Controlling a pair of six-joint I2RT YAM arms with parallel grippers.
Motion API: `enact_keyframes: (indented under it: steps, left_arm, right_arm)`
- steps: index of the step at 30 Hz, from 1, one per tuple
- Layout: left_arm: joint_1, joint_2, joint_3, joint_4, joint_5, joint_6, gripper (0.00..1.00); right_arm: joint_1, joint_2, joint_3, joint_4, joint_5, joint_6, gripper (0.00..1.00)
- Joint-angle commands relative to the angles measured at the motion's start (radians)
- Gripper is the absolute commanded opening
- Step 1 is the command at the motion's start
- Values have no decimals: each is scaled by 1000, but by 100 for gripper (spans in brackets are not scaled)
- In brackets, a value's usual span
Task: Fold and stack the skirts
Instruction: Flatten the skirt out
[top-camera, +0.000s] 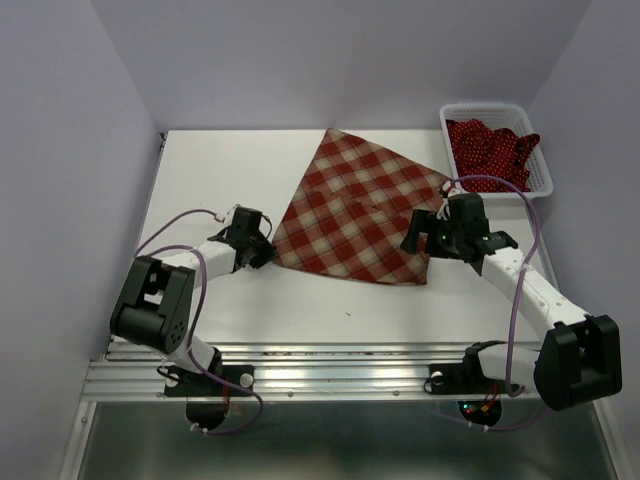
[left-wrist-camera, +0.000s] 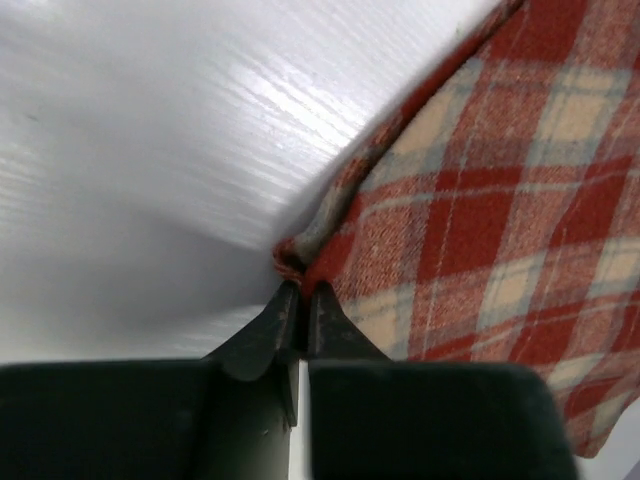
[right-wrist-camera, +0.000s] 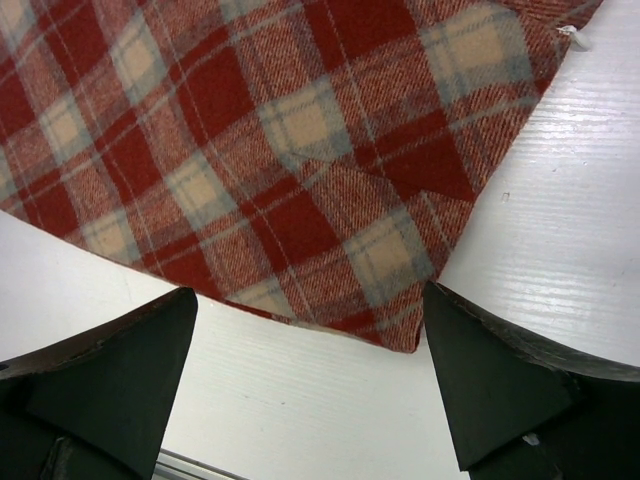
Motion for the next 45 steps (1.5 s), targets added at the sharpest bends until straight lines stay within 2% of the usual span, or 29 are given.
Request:
enact_keyframes:
  steps: [1,5,9,13,15,20,24,30,35,39,43,45]
  left_arm:
    - [-6,38,6,-50,-23,-2,0]
    - [3,32,81,-131,-114,21,0]
    - [72,19,148,-220,-169,78,0]
    - [178,-23,152,-222,-174,165,0]
    - [215,-31,167,-231,-188,191,0]
    - [234,-17,211,-236,-171,234,0]
    - [249,-4,219,-237,-162,244,0]
    - [275,-20,191,-225,-142,244,0]
    - [284,-24,170,-222,-137,237,0]
    - [290,-25,164,-219,-133,237,0]
    - [295,-27,162,-218,-129,236,0]
    - [298,-25,161,-225,-132,234,0]
  right_arm:
    - [5,-7,6,26,22,-19,100]
    - [49,-7,19,7,33,-57,100]
    - [193,5,51,-4,65,-145,100]
    - [417,42,88,1,176,-225,100]
    - [489,70,123,-4,229,-293,100]
    - [692,235,183,-43,324,-398,100]
    - [784,346,220,-82,373,-406,100]
    - [822,406,224,-94,372,-367,100]
    - [822,409,191,-100,364,-344,93]
    - [822,413,166,-83,361,-347,83]
    - [822,435,157,-54,332,-360,65]
    - [822,456,154,-48,347,-352,64]
